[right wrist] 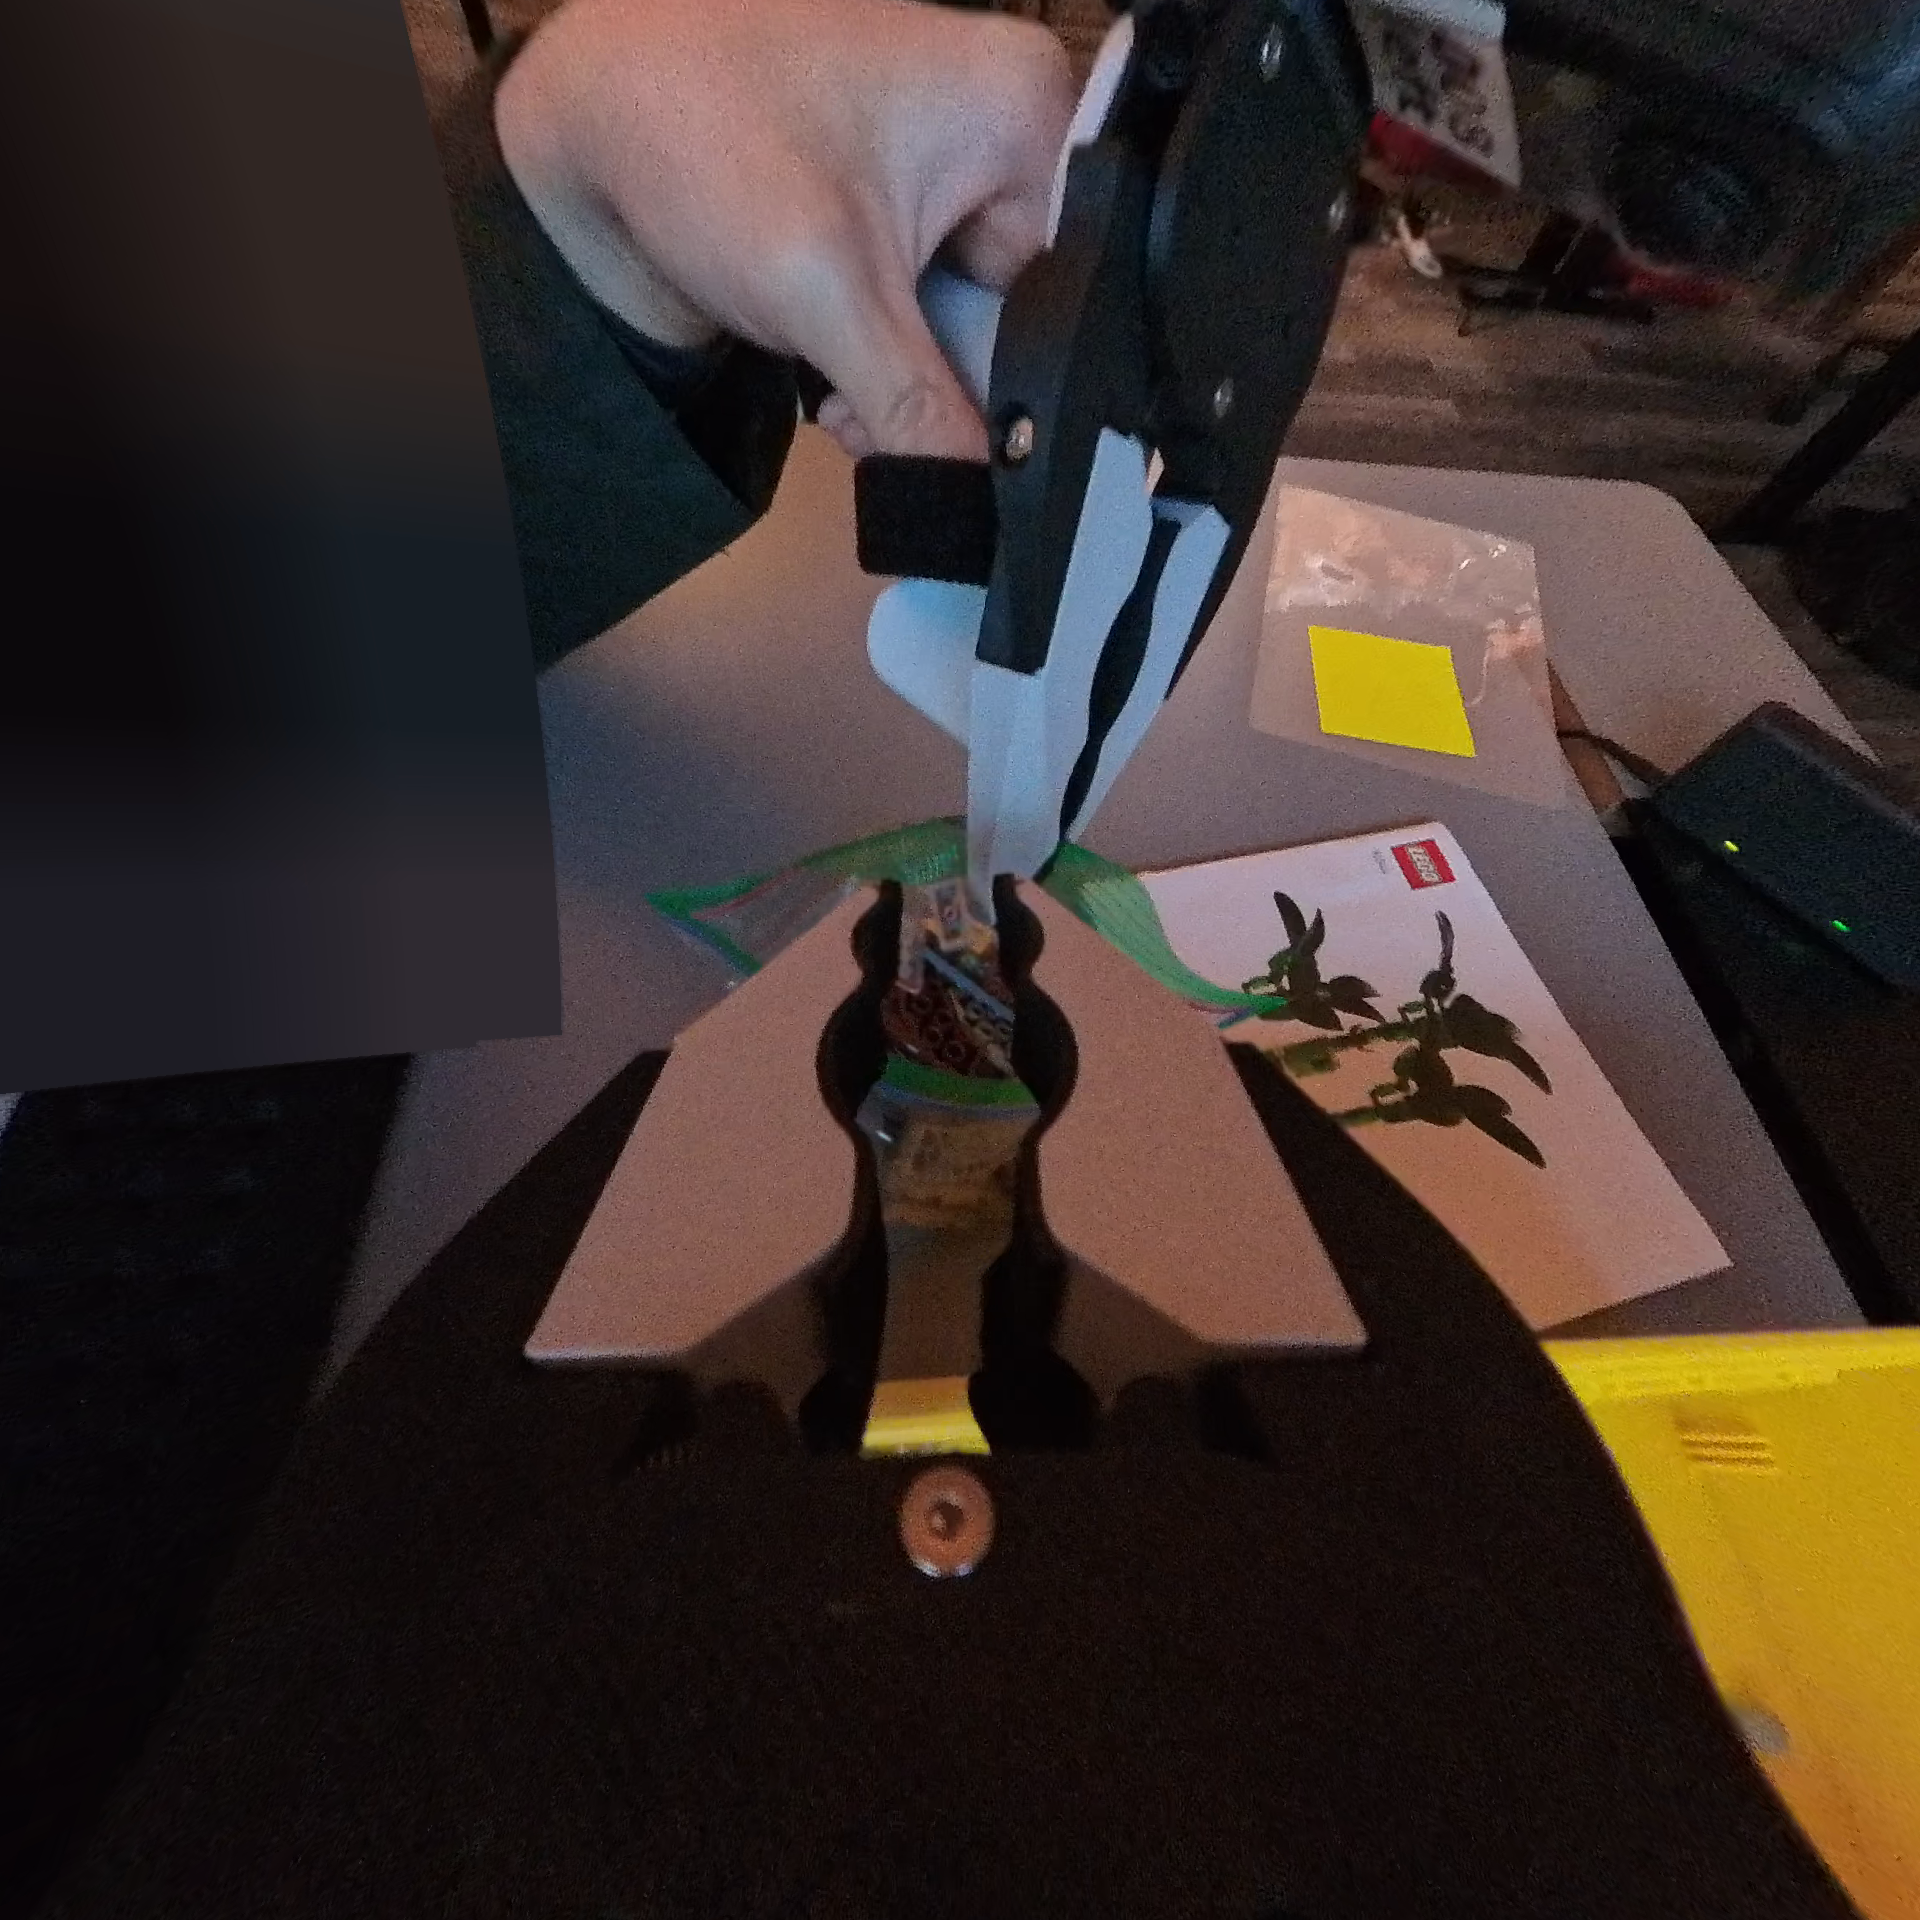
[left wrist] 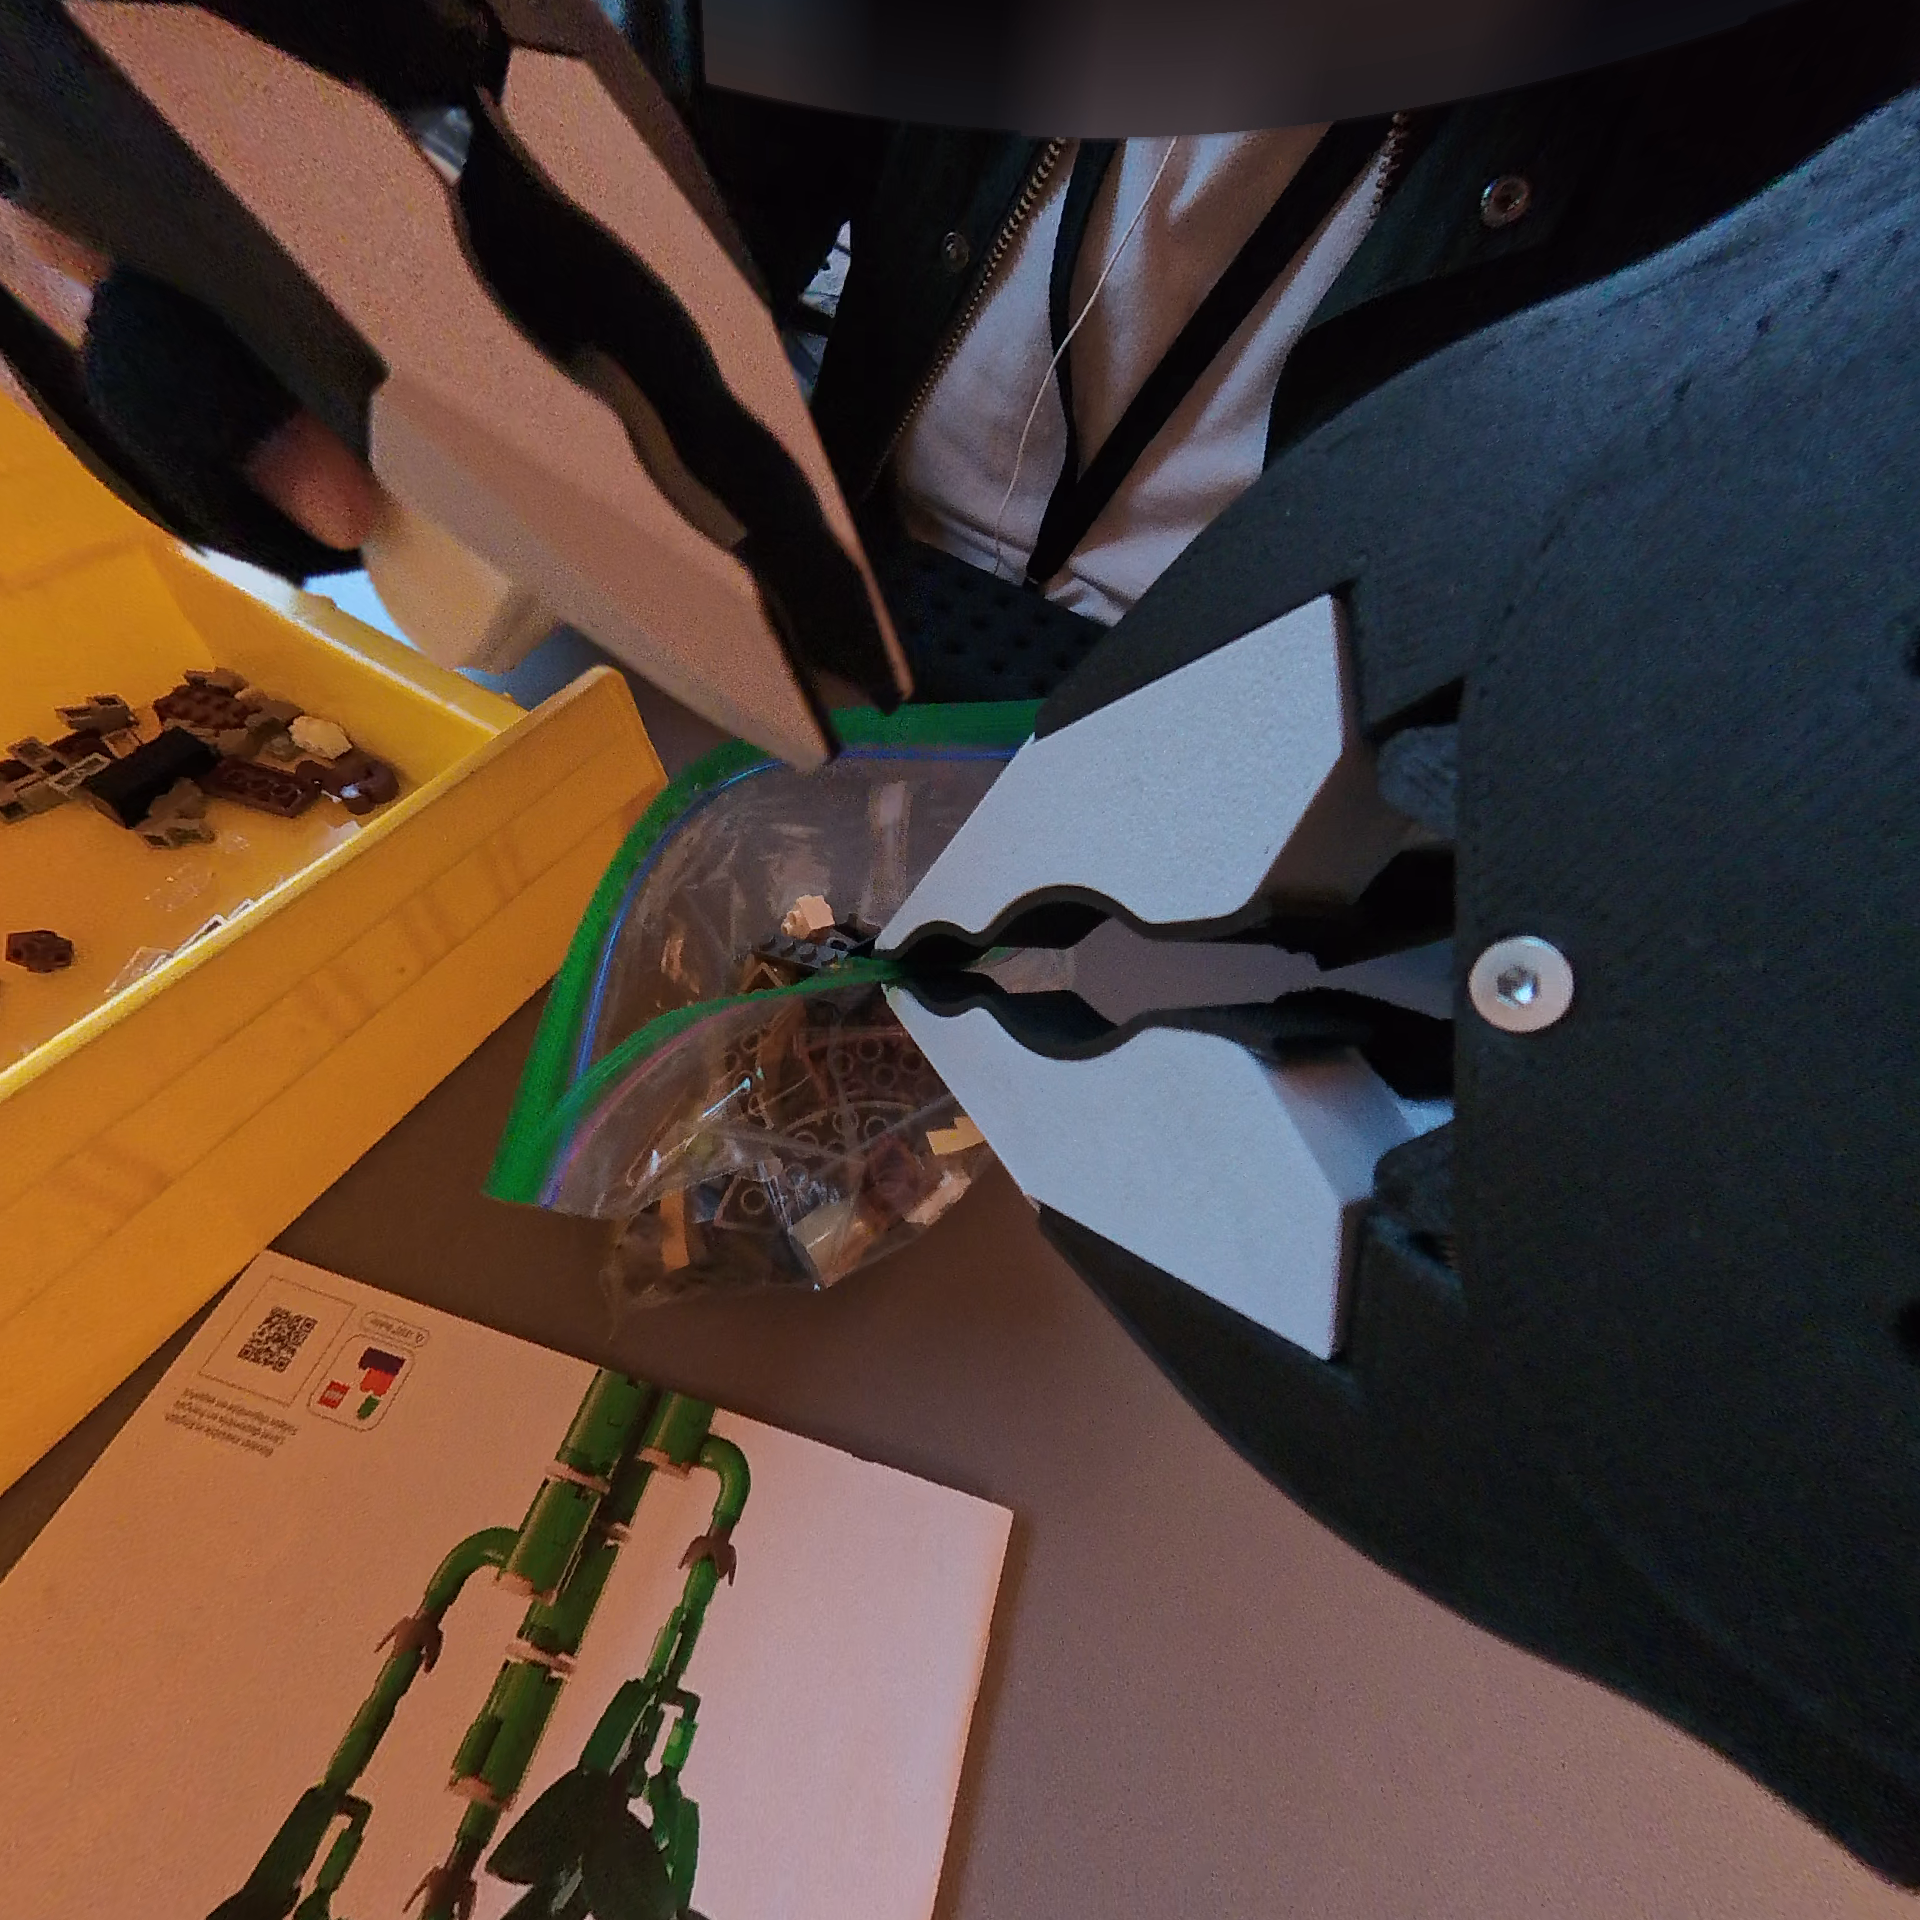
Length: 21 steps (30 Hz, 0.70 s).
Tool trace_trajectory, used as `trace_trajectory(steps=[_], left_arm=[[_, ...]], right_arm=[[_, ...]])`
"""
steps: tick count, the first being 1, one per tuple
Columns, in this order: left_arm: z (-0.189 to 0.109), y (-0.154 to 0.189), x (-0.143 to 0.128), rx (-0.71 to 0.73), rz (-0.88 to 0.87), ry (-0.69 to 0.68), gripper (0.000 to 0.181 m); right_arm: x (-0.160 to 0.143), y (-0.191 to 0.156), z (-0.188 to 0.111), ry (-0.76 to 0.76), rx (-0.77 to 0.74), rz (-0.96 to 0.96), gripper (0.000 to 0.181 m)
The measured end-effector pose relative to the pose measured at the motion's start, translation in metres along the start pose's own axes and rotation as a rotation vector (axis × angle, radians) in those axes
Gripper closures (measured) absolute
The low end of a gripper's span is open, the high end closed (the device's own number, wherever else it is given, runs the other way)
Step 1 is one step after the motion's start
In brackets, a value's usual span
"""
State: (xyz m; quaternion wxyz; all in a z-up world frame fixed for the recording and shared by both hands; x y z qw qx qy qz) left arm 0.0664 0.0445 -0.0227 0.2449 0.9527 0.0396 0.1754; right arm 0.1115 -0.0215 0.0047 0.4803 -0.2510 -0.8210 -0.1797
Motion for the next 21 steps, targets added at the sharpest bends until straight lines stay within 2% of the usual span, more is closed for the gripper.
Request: trace_trajectory(steps=[3, 6, 8, 10, 13, 15, 18, 21], left_arm=[[-0.002, -0.001, 0.000, 0.001, -0.001, 0.005, 0.181], [-0.003, -0.001, 0.000, 0.001, -0.002, 0.007, 0.181], [-0.003, -0.001, 0.000, 0.002, -0.001, 0.008, 0.181], [-0.002, 0.000, 0.000, 0.001, 0.000, 0.005, 0.181], [0.001, -0.001, 0.000, -0.001, -0.002, -0.004, 0.181], [0.002, -0.001, 0.000, -0.001, -0.002, -0.007, 0.181], [0.001, -0.002, -0.001, -0.002, -0.005, -0.007, 0.181], [0.001, -0.002, -0.001, -0.004, -0.006, -0.007, 0.181]], right_arm=[[0.004, 0.006, -0.019, 0.002, -0.049, -0.020, 0.162], [0.001, 0.020, -0.061, -0.053, -0.141, -0.002, 0.161], [-0.032, 0.035, -0.088, -0.238, -0.209, 0.074, 0.151], [-0.077, 0.043, -0.103, -0.431, -0.207, 0.171, 0.146], [-0.130, 0.043, -0.098, -0.627, -0.121, 0.240, 0.142], [-0.154, 0.045, -0.088, -0.732, -0.095, 0.287, 0.139], [-0.172, 0.045, -0.079, -0.839, -0.075, 0.334, 0.136], [-0.174, 0.042, -0.074, -0.840, -0.056, 0.339, 0.133]])
Point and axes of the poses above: each gripper's, where its closed fingertips meet, z out along the fingers, x out of its top, y = z × x across the jaws, the point moved 5 cm from there along -z, back along the fingers, and after that the axes turned 5 degrees about x, right-handed, at the moved point
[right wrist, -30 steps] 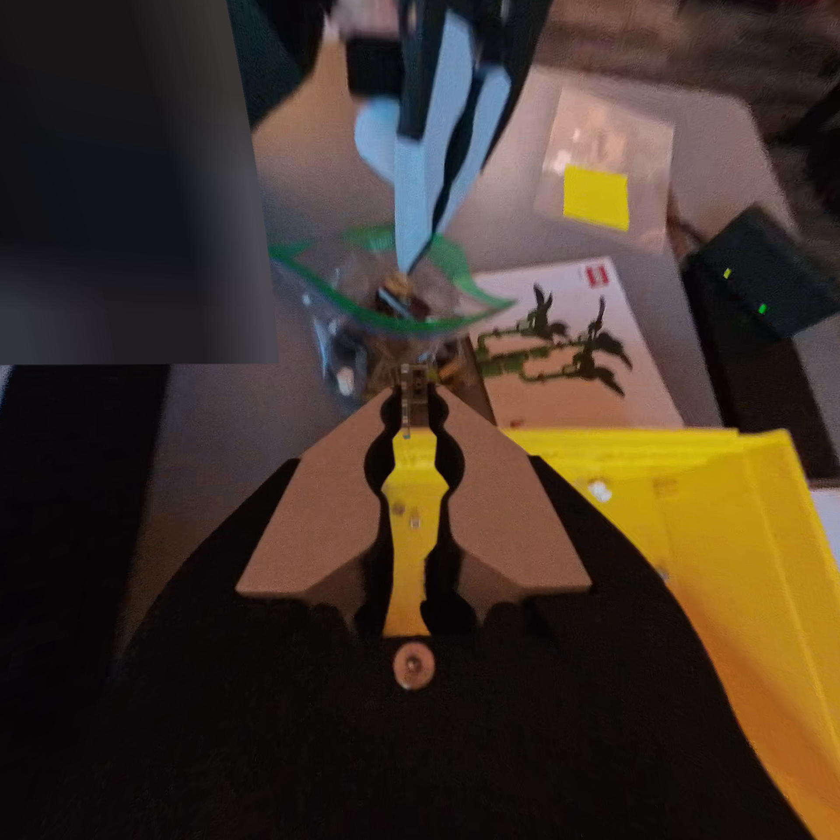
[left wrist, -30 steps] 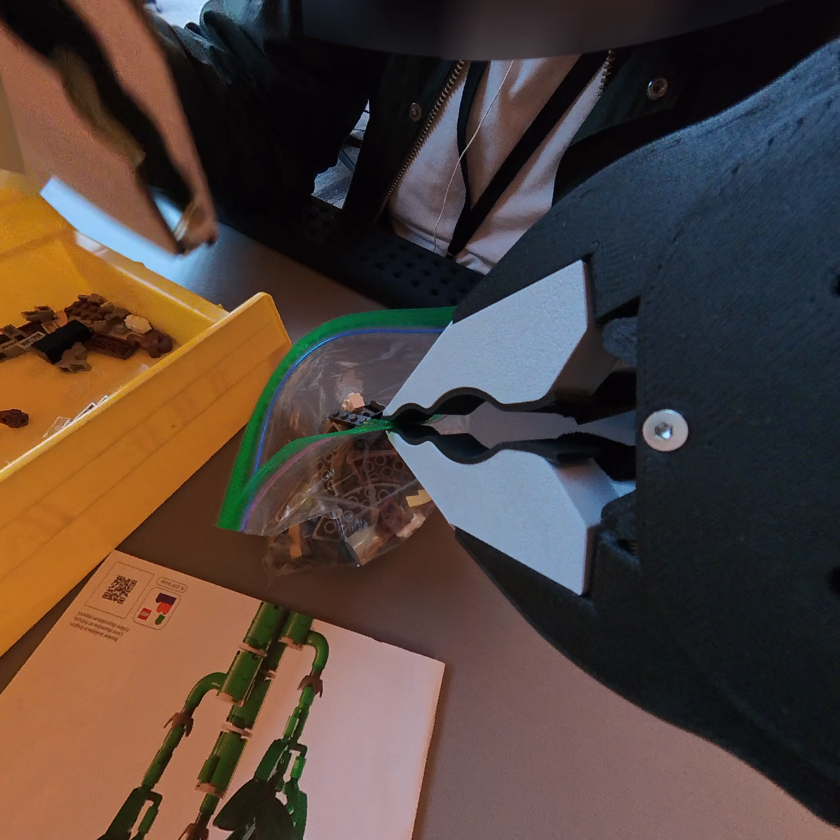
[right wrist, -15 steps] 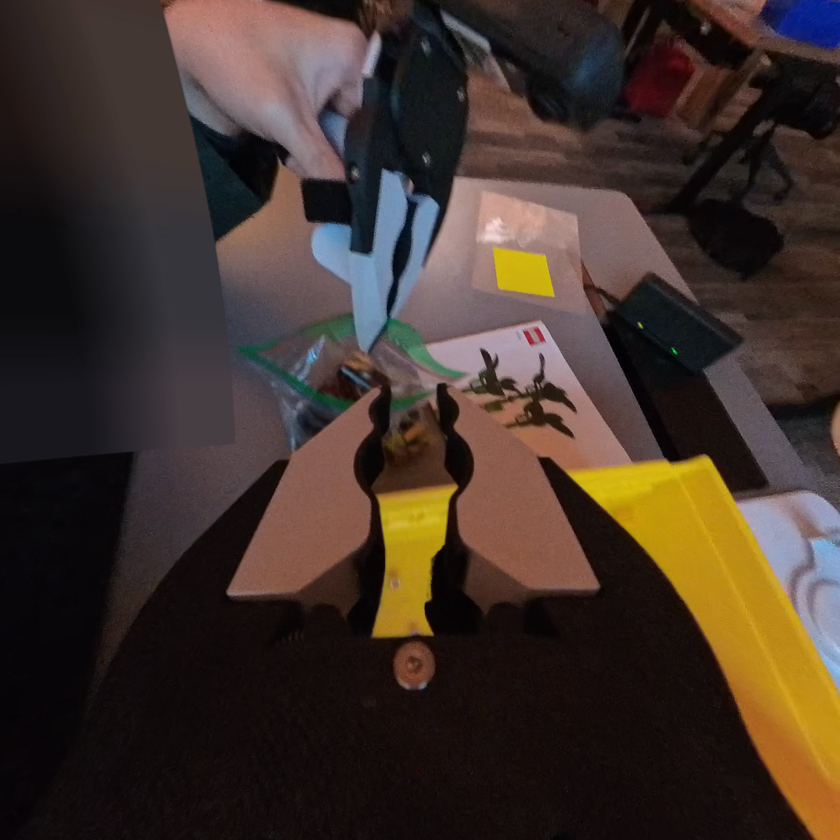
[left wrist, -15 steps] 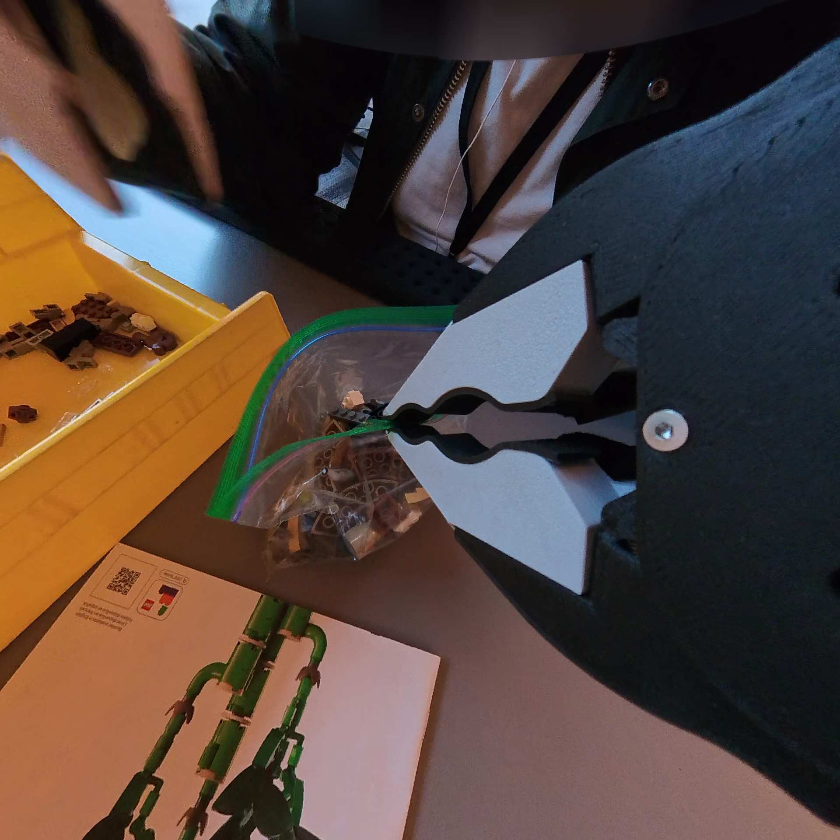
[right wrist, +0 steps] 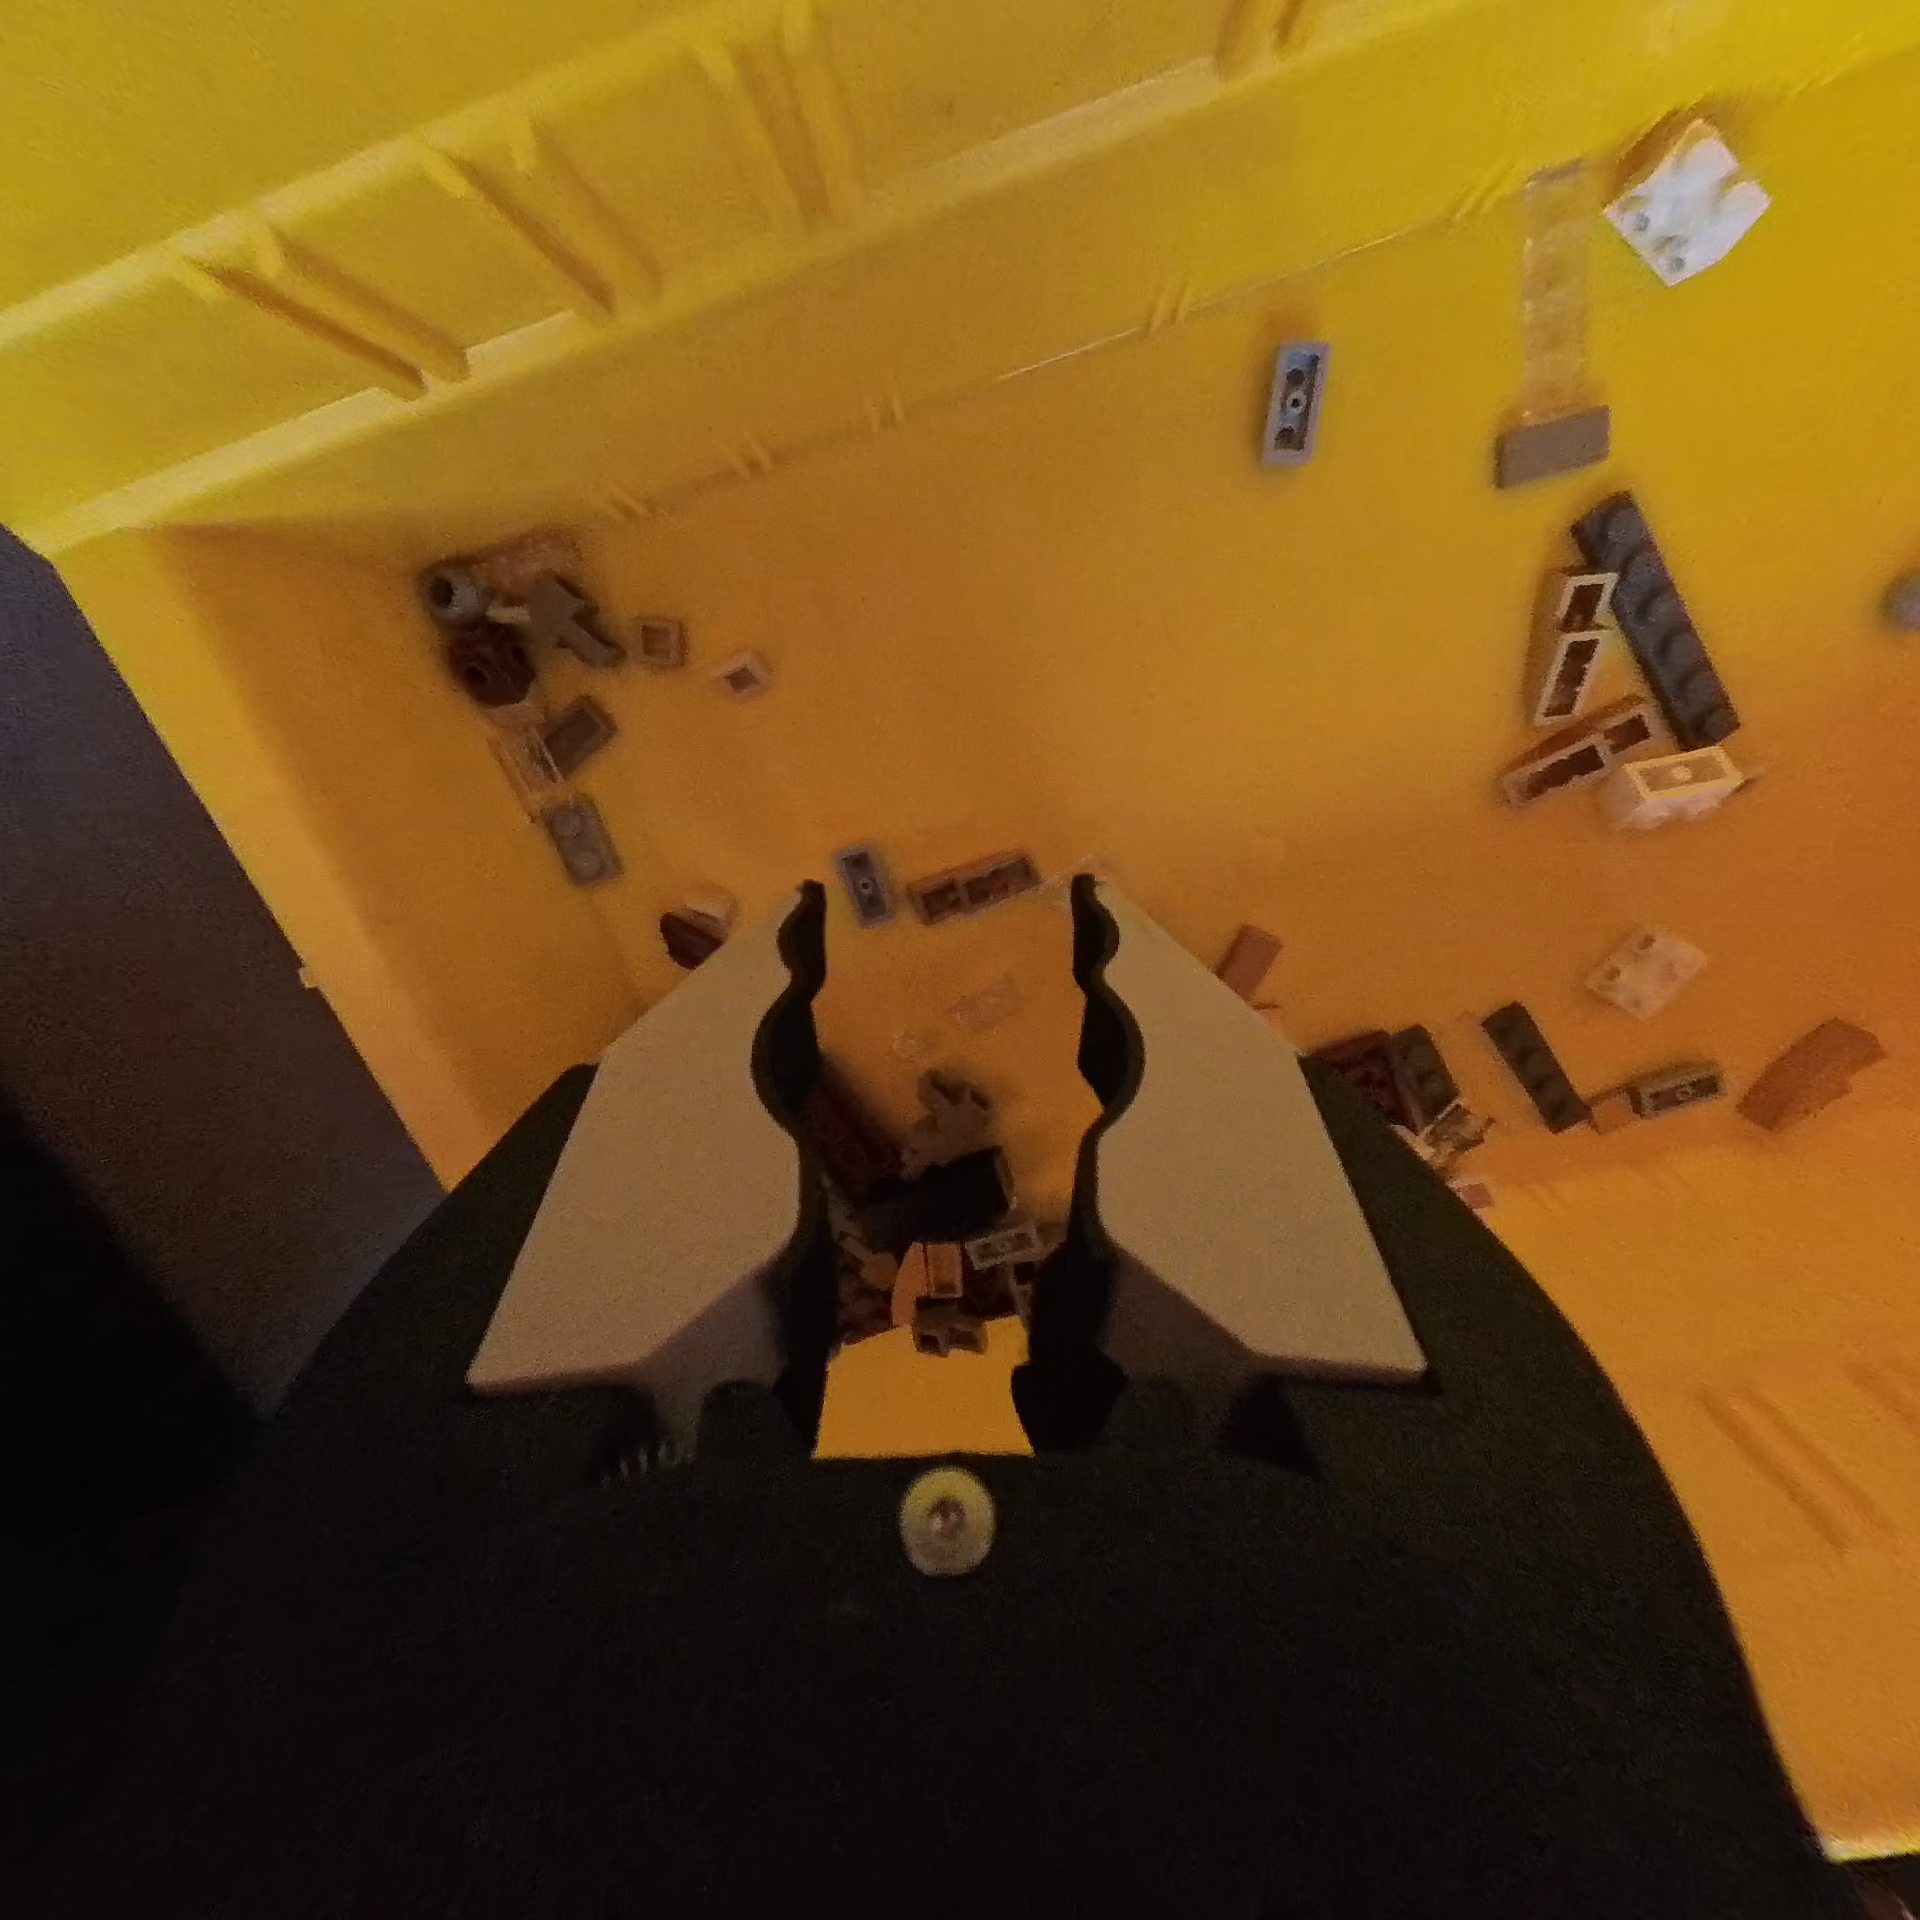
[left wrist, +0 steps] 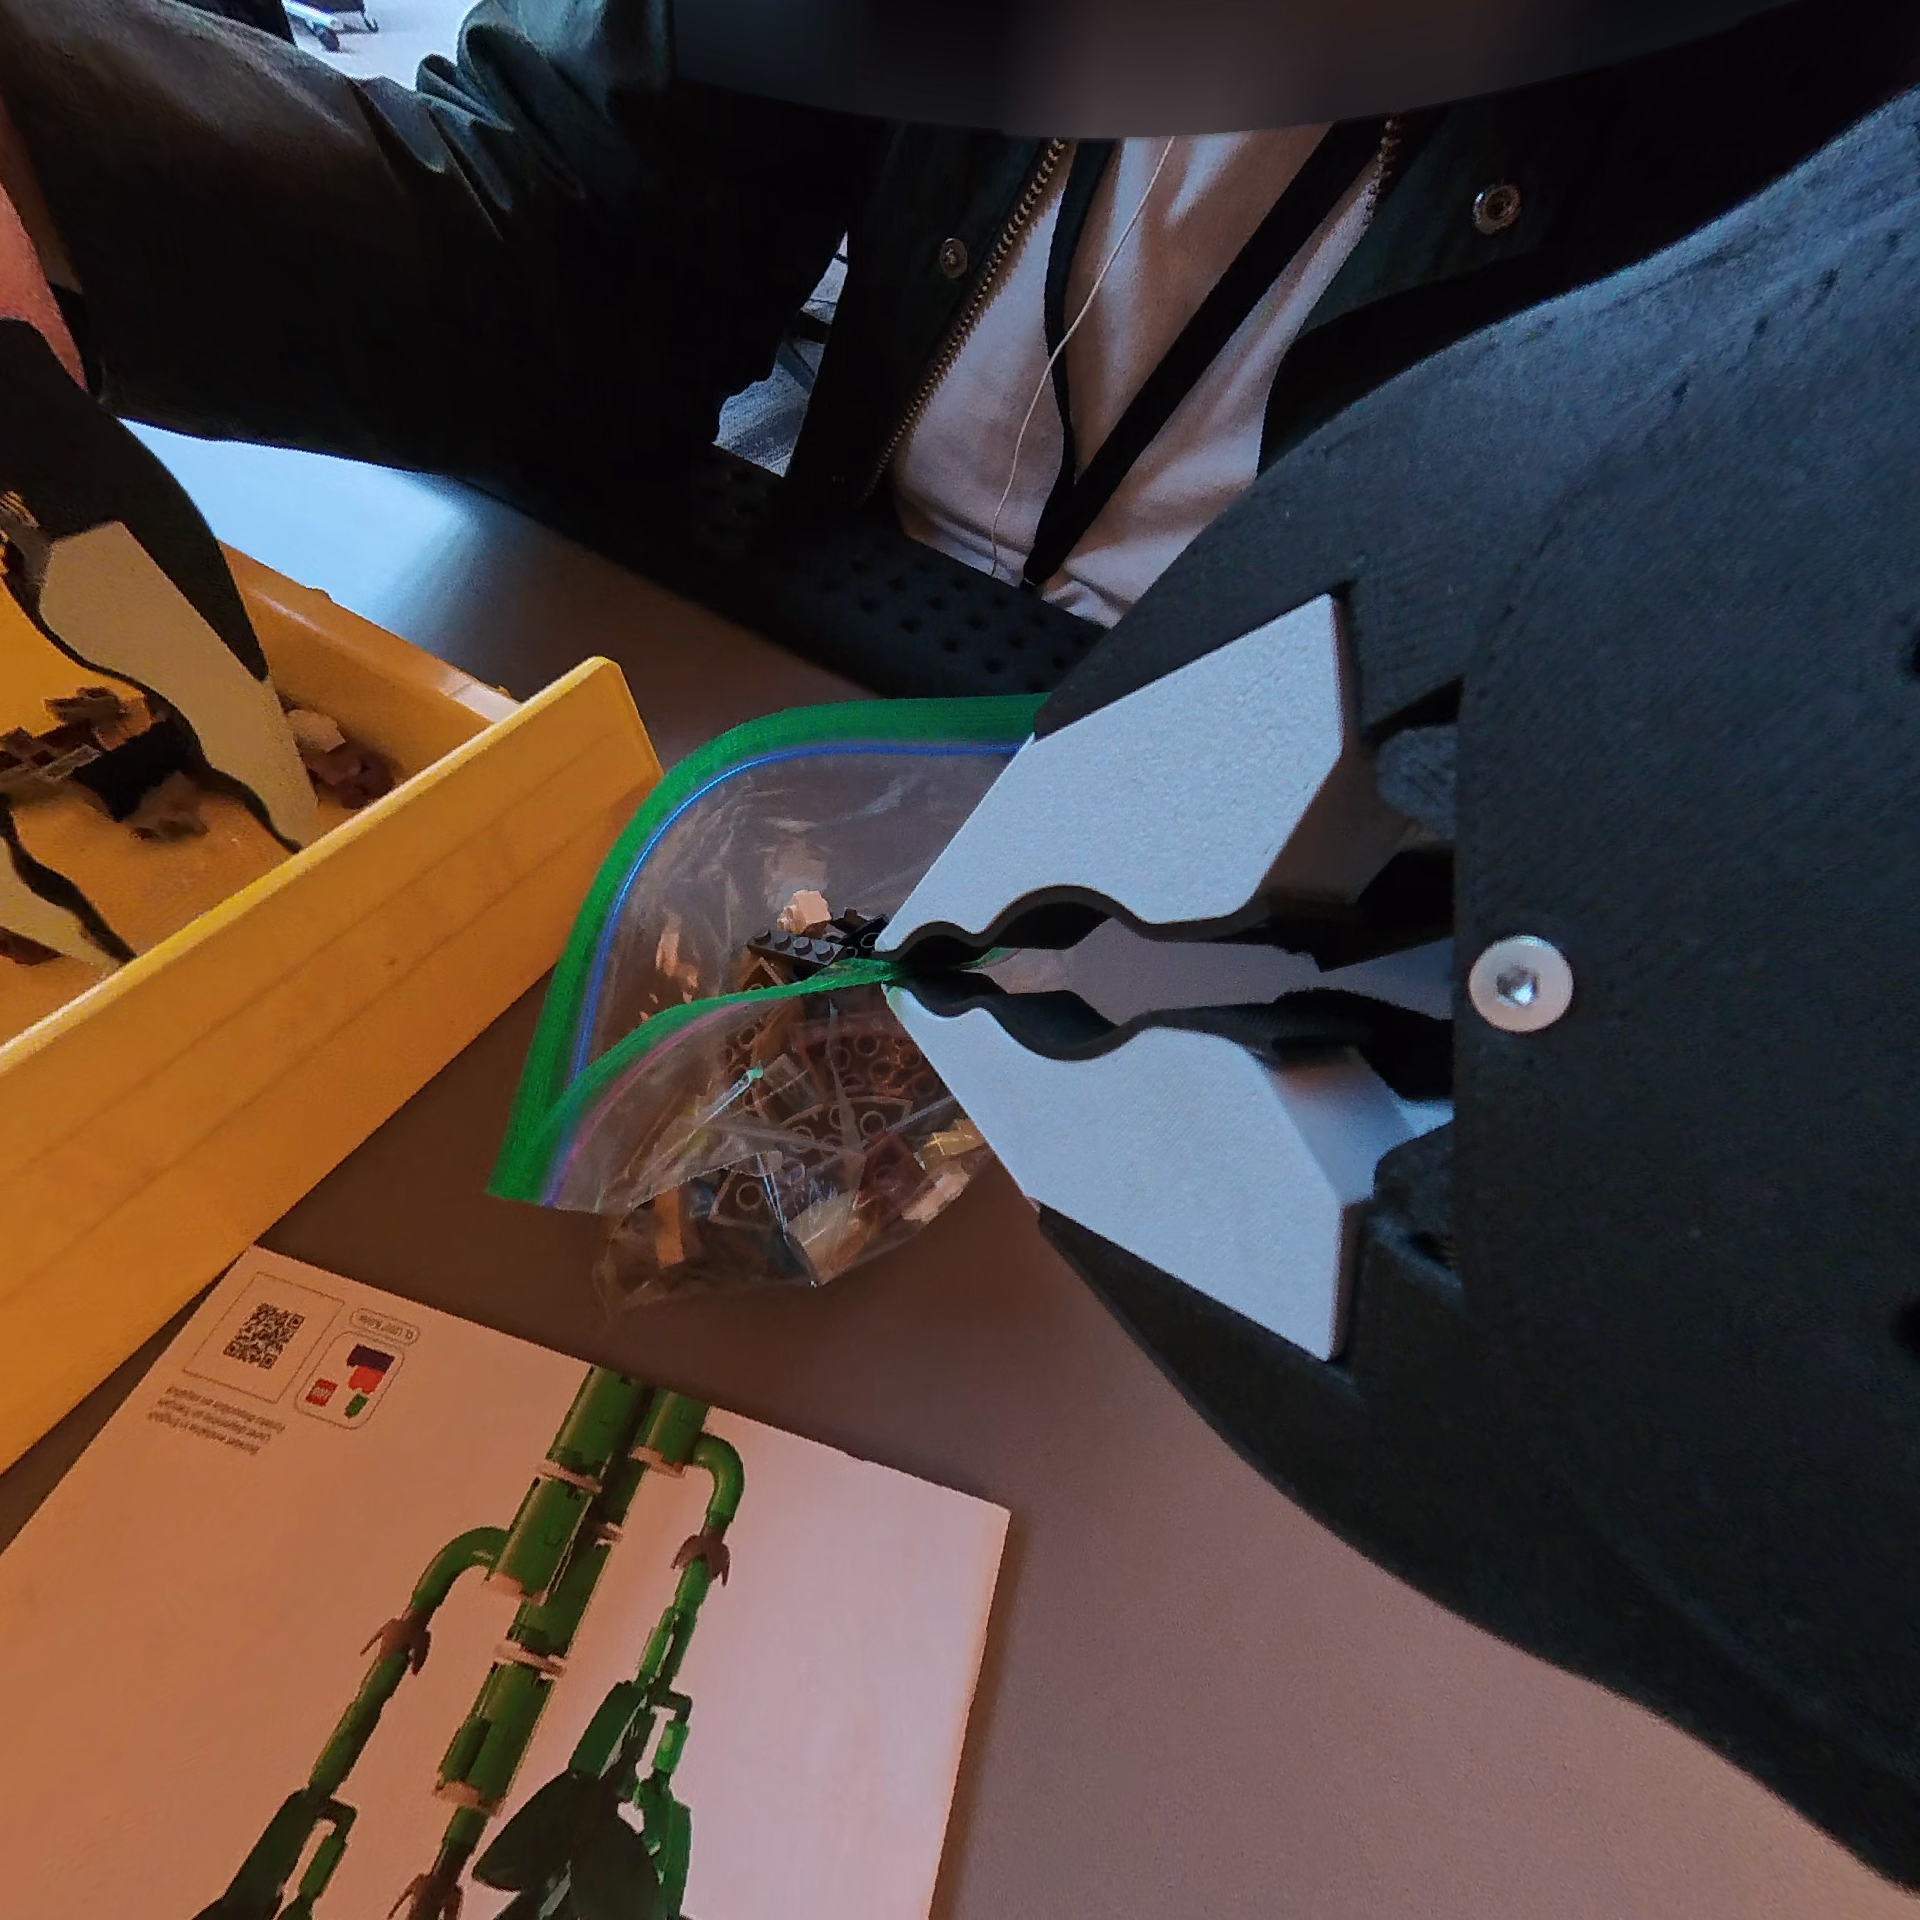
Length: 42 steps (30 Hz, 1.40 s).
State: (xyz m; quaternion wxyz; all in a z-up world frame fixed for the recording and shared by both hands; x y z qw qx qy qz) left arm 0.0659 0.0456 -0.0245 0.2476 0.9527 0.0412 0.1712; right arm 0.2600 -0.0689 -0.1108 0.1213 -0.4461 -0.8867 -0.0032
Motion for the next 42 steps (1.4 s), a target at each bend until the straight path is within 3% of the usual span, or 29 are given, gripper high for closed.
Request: trace_trajectory(steps=[7, 23, 26, 30, 32, 35, 42], left_arm=[[-0.001, 0.001, 0.000, 0.002, 0.004, 0.004, 0.181], [-0.001, 0.001, -0.001, 0.001, 0.005, 0.000, 0.181], [-0.001, 0.001, -0.001, 0.000, 0.004, -0.001, 0.181], [-0.001, 0.001, -0.001, 0.001, 0.005, 0.000, 0.181], [-0.001, 0.001, -0.001, 0.000, 0.004, -0.001, 0.181], [-0.001, 0.001, -0.001, 0.001, 0.004, 0.001, 0.181], [-0.001, 0.001, -0.001, 0.001, 0.004, 0.001, 0.181]], right_arm=[[0.000, -0.001, 0.002, -0.038, -0.046, -0.044, 0.148], [-0.001, -0.001, -0.006, -0.065, -0.072, 0.015, 0.148], [0.005, 0.000, -0.009, -0.020, -0.071, 0.044, 0.134], [-0.003, 0.003, 0.002, -0.077, -0.050, 0.079, 0.121], [-0.002, 0.004, 0.004, -0.081, -0.044, 0.080, 0.123], [-0.001, 0.004, 0.004, -0.066, -0.047, 0.061, 0.145], [-0.001, 0.005, 0.005, -0.064, -0.045, 0.071, 0.148]])
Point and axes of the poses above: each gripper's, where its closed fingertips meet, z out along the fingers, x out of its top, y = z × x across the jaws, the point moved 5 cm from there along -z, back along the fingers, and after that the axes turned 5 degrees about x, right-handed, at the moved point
